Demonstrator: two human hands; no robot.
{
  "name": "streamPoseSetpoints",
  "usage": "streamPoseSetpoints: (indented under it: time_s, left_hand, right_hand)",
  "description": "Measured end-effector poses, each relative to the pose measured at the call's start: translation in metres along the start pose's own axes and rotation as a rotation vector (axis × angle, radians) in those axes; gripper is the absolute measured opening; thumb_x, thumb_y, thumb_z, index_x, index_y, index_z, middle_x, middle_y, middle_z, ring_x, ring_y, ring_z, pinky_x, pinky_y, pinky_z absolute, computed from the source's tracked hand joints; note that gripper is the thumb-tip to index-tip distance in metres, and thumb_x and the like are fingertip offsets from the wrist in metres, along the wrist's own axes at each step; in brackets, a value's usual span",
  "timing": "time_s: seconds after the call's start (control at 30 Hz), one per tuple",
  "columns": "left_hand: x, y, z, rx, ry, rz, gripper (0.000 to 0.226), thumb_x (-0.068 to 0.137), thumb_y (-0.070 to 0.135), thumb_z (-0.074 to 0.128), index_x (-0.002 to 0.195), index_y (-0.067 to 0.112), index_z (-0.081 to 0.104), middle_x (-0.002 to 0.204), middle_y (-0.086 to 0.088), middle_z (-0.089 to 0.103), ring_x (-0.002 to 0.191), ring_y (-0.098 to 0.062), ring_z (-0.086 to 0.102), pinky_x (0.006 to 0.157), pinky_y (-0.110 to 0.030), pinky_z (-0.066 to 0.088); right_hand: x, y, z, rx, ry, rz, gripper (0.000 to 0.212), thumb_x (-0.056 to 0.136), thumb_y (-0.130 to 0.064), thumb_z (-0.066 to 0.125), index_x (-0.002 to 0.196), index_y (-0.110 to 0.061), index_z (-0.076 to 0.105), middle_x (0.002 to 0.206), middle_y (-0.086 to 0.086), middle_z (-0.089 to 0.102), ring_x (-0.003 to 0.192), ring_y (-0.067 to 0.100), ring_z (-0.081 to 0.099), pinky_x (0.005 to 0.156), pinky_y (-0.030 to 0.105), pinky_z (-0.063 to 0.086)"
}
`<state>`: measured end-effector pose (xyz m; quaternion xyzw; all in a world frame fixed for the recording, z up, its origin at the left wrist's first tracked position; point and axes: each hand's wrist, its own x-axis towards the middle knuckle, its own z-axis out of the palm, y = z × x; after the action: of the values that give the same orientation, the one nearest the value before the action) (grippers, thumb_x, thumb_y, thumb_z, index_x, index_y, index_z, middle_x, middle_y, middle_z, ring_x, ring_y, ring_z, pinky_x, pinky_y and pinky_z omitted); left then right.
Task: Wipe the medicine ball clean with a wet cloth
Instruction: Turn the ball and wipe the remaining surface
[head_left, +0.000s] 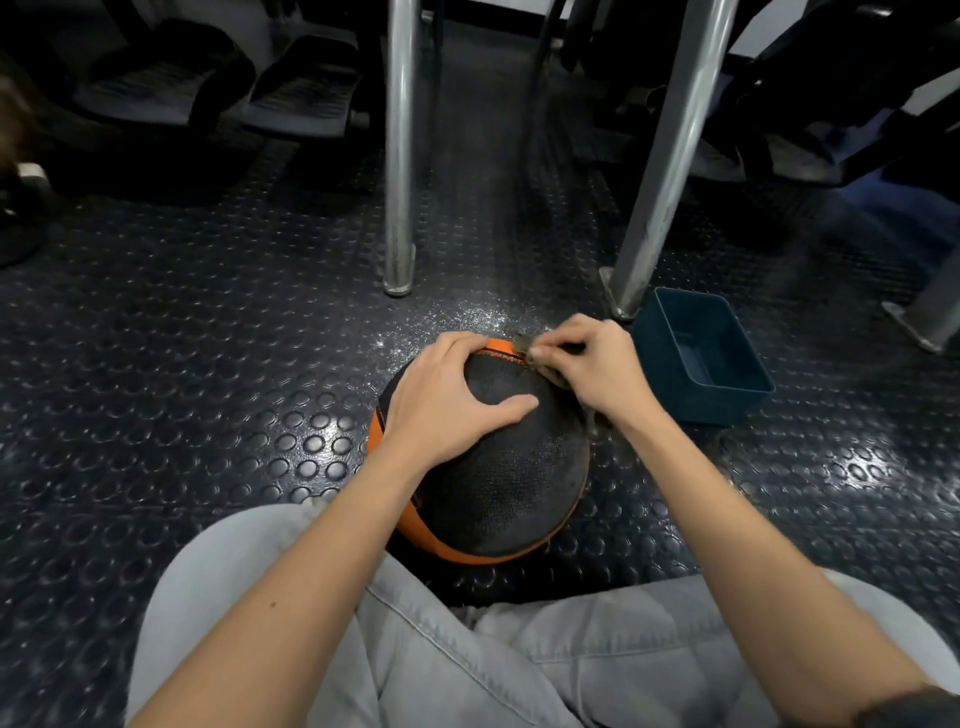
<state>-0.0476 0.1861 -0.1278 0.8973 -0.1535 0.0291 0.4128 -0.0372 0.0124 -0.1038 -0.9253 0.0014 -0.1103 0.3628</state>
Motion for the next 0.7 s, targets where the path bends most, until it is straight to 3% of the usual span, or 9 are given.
streamPoseSetpoints:
  time_s: [0.1,0.2,0.37,0.47,0.53,0.6,0.7]
  left_hand:
    - [-0.002,-0.005,-0.003,-0.017,-0.001,-0.002,0.075,0.067,0.059,0.074,0.129,0.025,0.051,0.129,0.013,0.048,0.121,-0.007,0.043,0.1,-0.025,0.034]
    - [-0.002,-0.009,-0.005,-0.042,-0.004,-0.031,0.07,0.07,0.059,0.072,0.13,0.029,0.051,0.13,0.017,0.047,0.122,-0.003,0.041,0.097,-0.022,0.031]
    - [0.006,-0.005,-0.001,0.005,0.018,-0.064,0.062,0.079,0.06,0.061,0.131,0.027,0.051,0.133,0.014,0.048,0.124,-0.009,0.043,0.102,-0.031,0.035]
    - [0.011,-0.004,0.001,0.011,0.04,-0.095,0.055,0.084,0.057,0.057,0.129,0.026,0.053,0.132,0.011,0.049,0.123,-0.012,0.046,0.101,-0.033,0.037]
    - [0.014,-0.003,0.001,0.005,0.052,-0.117,0.054,0.085,0.056,0.056,0.128,0.024,0.054,0.132,0.009,0.05,0.123,-0.013,0.046,0.101,-0.033,0.037]
    - [0.018,-0.002,0.001,0.011,0.037,-0.134,0.053,0.086,0.056,0.055,0.129,0.024,0.053,0.133,0.009,0.049,0.124,-0.014,0.045,0.101,-0.032,0.036]
    - [0.02,0.0,0.001,0.012,0.016,-0.13,0.054,0.086,0.055,0.055,0.13,0.024,0.052,0.133,0.009,0.048,0.125,-0.013,0.043,0.098,-0.03,0.034]
  right_hand:
    - [0.005,-0.015,0.014,0.002,-0.008,-0.062,0.006,0.08,-0.022,0.073,0.085,-0.024,0.076,0.081,-0.012,0.061,0.091,0.024,0.06,0.086,0.037,0.046]
    - [-0.013,-0.009,0.005,0.109,0.001,-0.022,0.012,0.082,-0.018,0.071,0.086,-0.029,0.071,0.083,-0.009,0.063,0.086,0.013,0.06,0.083,0.027,0.045]
    - [-0.061,0.011,0.0,0.135,0.194,0.094,0.012,0.082,-0.016,0.071,0.088,-0.026,0.072,0.082,-0.011,0.065,0.084,0.013,0.061,0.086,0.036,0.047]
    - [-0.091,-0.002,0.02,0.014,0.341,0.005,0.005,0.082,-0.022,0.071,0.085,-0.024,0.075,0.083,-0.013,0.062,0.082,0.016,0.054,0.082,0.014,0.036]
    - [-0.108,-0.012,0.031,-0.057,0.38,-0.097,0.01,0.08,-0.028,0.069,0.083,-0.022,0.076,0.082,-0.012,0.061,0.077,0.014,0.047,0.078,0.008,0.032]
    - [-0.107,-0.011,0.028,-0.067,0.363,-0.159,0.014,0.081,-0.032,0.067,0.083,-0.022,0.076,0.081,-0.009,0.063,0.076,0.015,0.046,0.077,0.009,0.032]
    - [-0.061,-0.001,0.013,-0.075,0.313,-0.032,0.015,0.084,-0.032,0.065,0.087,-0.022,0.076,0.084,-0.007,0.063,0.083,0.023,0.052,0.075,0.019,0.031]
